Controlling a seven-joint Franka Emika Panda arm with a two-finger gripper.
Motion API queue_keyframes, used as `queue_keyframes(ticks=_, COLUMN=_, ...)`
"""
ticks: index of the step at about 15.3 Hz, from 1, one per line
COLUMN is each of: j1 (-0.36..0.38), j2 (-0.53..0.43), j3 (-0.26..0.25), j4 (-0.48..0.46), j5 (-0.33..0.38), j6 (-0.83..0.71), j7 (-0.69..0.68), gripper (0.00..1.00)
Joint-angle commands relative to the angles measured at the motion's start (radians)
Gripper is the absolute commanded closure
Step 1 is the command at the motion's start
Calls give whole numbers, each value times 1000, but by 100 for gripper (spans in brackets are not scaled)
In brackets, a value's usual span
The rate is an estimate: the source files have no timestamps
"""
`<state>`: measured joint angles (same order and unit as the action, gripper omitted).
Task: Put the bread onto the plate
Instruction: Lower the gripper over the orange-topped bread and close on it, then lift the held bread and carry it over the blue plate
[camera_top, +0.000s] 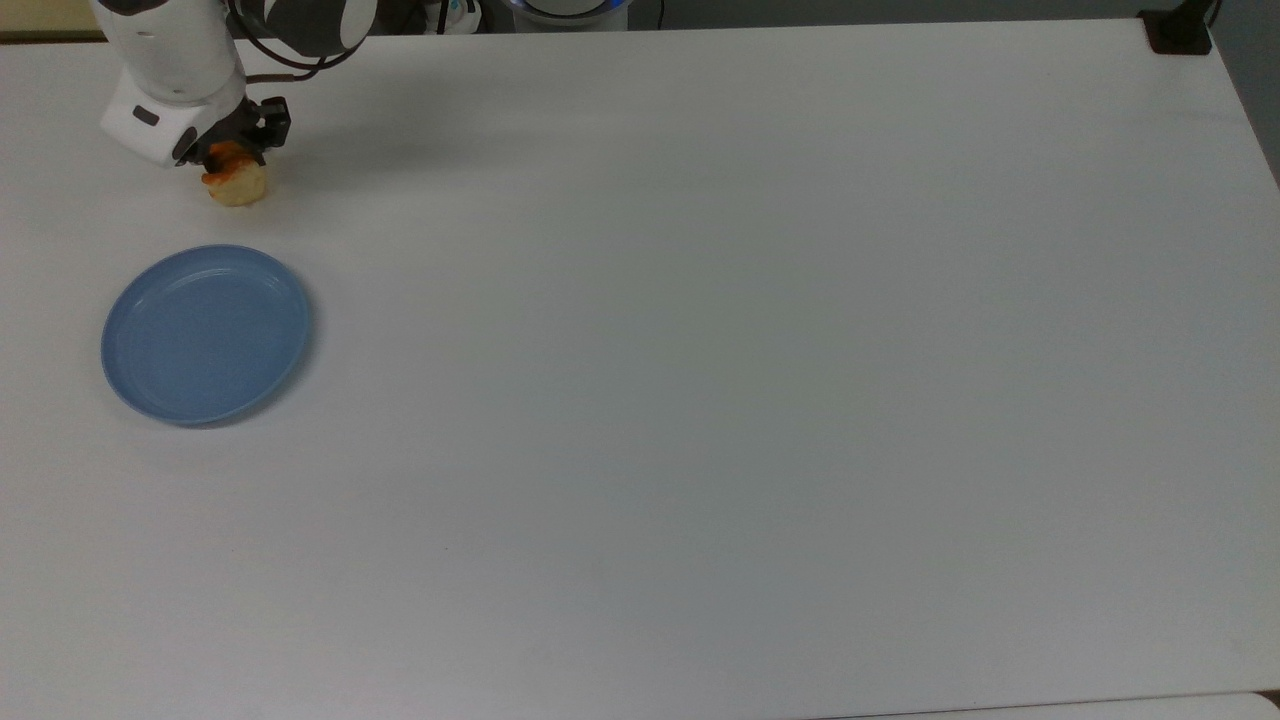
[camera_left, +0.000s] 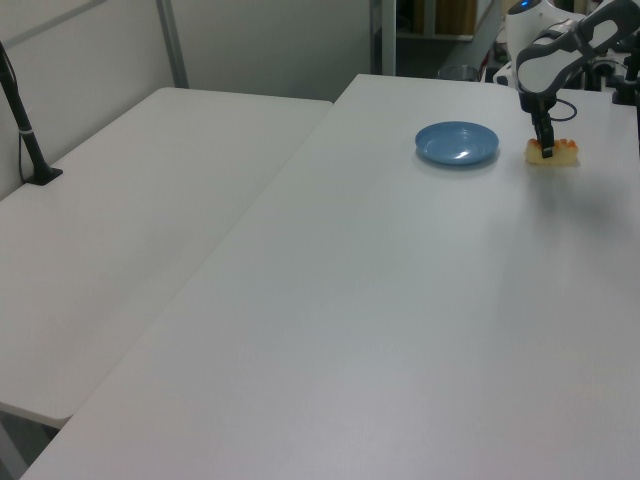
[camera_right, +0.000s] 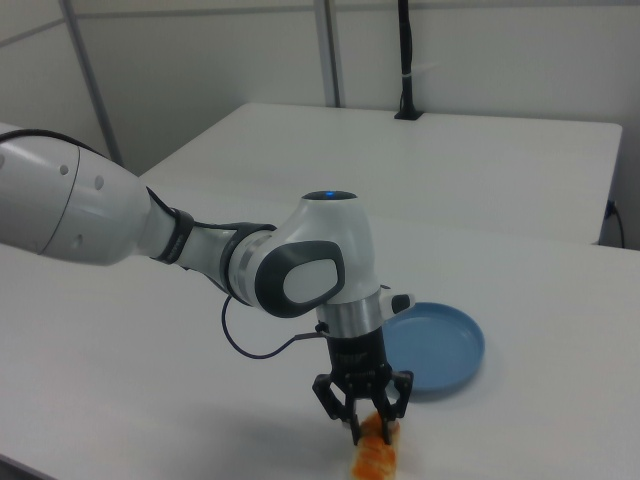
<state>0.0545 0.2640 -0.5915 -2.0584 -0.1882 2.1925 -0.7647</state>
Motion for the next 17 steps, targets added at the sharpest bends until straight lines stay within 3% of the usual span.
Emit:
queue_keyframes(ticks=1, j1=-1, j2=-22, j3=-11, j4=-17, j5=-20, j6=10, j7=-4, gripper=80)
queue_keyframes(ticks=6, j1=4, j2=-34, j3=-5, j4=104, j5=7, j6=-74, j7=4, gripper=86)
queue_keyframes(ticks=9, j1=5, j2=-13, j3=1, j4=207, j5=177, j6=-76, j7=34, gripper=86)
queue_keyframes(ticks=11, j1=7, j2=29, j3=24, j4=273, j5=243, j6=-71, j7=76, gripper=86)
queue_keyframes(ticks=15, j1=1, j2=138, j3=62, j4=409, j5=297, j6=-34, j7=246, gripper=86)
queue_keyframes(ticks=17, j1=1, j2=185, j3=73, j4=429, j5=305, j6=1, j7=280, gripper=86)
